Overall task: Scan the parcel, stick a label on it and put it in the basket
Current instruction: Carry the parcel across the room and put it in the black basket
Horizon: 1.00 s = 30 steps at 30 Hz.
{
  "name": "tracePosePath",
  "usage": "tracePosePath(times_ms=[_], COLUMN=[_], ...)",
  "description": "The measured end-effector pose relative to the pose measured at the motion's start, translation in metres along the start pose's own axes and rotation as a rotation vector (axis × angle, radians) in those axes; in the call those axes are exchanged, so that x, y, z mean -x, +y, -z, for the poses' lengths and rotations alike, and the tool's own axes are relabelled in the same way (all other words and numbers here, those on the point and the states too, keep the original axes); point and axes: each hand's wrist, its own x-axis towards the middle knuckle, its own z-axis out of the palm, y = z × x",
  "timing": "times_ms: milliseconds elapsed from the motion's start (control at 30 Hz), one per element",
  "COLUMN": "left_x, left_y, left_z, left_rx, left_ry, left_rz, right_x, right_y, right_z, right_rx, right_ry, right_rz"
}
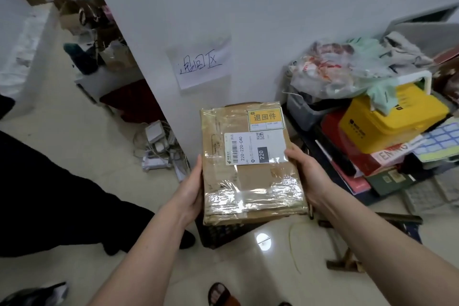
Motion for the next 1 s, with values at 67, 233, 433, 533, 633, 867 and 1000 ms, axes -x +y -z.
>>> tracePosePath(times_ms=[67, 233, 433, 533, 633, 867, 1000], left_x=[-0.024, -0.088, -0.165, -0.197, -0.228, -0.298, -0.339], left_y=[-0.003, -0.029, -0.080, -0.107, -0.133, -0.185, -0.217], left_z=[0.011, 0.032, 0.055, 0.068, 0.084, 0.106, 0.120], left_rx=[-0.004, 0.023, 0.064, 0.073, 0.115, 0.137, 0.119], left_ry=[0.021, 0.074, 0.145, 0.191, 0.253, 0.284, 0.300], left_rz=[0.016, 0.036, 0.077, 0.096, 0.136, 0.159, 0.169], right_x=[-0.021, -0.073, -0.139, -0.171, -0.202, -0.270, -0.301], right_y=[0.008, 0.032, 0.074, 0.101, 0.130, 0.192, 0.226], right_z=[0.001, 0.019, 0.058, 0.077, 0.095, 0.137, 0.161], right_rx=[0.015, 0.079, 0.132, 0.133, 0.192, 0.260, 0.258], right_ry=[0.034, 0.090, 0.136, 0.120, 0.123, 0.126, 0.114], right_rz=[-0.023, -0.072, -0.142, -0.167, -0.169, -0.216, -0.235])
